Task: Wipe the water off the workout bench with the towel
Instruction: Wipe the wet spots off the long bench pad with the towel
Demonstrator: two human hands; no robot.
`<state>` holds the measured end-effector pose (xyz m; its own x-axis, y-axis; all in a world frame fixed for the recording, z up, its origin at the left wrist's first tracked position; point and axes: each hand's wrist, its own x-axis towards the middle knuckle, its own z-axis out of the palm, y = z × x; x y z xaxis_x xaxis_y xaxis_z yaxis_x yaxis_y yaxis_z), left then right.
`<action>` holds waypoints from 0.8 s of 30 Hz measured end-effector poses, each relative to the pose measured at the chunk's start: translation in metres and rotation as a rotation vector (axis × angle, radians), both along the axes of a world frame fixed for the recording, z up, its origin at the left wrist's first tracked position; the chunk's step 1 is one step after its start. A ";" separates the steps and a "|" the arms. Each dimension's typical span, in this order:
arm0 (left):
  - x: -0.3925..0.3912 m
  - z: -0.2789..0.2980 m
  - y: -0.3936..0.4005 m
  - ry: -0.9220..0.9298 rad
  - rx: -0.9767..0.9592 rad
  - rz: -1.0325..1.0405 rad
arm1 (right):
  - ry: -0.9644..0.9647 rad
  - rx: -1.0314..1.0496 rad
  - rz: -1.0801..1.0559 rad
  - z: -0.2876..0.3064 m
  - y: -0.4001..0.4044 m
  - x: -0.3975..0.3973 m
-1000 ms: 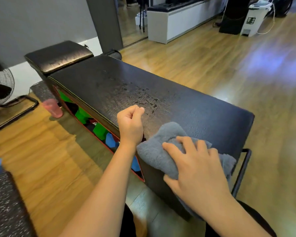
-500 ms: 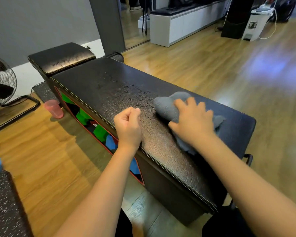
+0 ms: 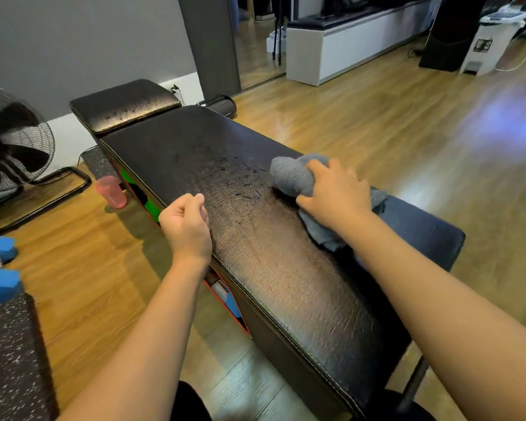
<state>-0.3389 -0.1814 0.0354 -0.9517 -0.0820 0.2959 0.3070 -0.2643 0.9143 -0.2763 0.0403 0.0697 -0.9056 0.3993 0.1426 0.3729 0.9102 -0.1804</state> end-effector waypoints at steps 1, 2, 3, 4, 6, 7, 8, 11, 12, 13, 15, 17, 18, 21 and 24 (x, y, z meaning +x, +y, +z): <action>0.000 0.000 0.000 -0.020 0.009 0.005 | -0.004 -0.013 -0.031 0.001 0.010 -0.011; 0.001 0.001 0.000 -0.048 0.020 0.011 | -0.010 -0.008 -0.046 0.002 0.014 -0.017; 0.001 0.002 -0.001 -0.081 0.035 0.020 | -0.022 0.014 -0.043 0.002 0.012 -0.020; 0.001 0.003 -0.001 -0.108 0.052 0.025 | -0.033 0.041 -0.031 0.003 0.004 -0.016; -0.003 0.007 0.000 -0.146 0.079 0.016 | -0.023 0.077 0.031 0.003 -0.020 0.000; -0.007 0.010 -0.001 -0.158 0.080 0.014 | -0.001 0.084 0.087 0.003 -0.037 0.011; -0.012 0.013 -0.003 -0.161 0.074 0.015 | 0.022 0.090 0.164 0.002 -0.055 0.025; -0.029 0.020 -0.020 -0.071 0.007 0.022 | 0.130 0.106 0.433 -0.002 -0.112 0.072; -0.036 0.021 -0.026 -0.034 -0.032 0.020 | 0.140 0.108 0.508 -0.003 -0.125 0.083; -0.042 0.021 -0.032 -0.006 -0.068 0.018 | 0.134 0.118 0.562 -0.005 -0.132 0.088; -0.053 0.021 -0.039 0.036 -0.114 -0.001 | 0.114 0.102 0.578 -0.005 -0.130 0.081; -0.061 0.020 -0.041 0.061 -0.173 -0.025 | 0.075 0.049 0.483 0.000 -0.111 0.057; -0.064 0.020 -0.041 0.075 -0.215 -0.030 | 0.051 0.039 0.415 0.001 -0.096 0.039; -0.070 0.023 -0.036 0.139 -0.318 -0.056 | 0.005 0.038 0.152 0.001 -0.039 -0.022; -0.076 0.021 -0.031 0.213 -0.428 -0.083 | 0.008 -0.003 -0.074 0.001 -0.005 -0.065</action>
<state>-0.4147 -0.2126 0.0559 -0.8644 0.1630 0.4756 0.4931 0.0904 0.8653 -0.3418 0.0357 0.0707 -0.8723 0.4658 0.1490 0.4378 0.8795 -0.1864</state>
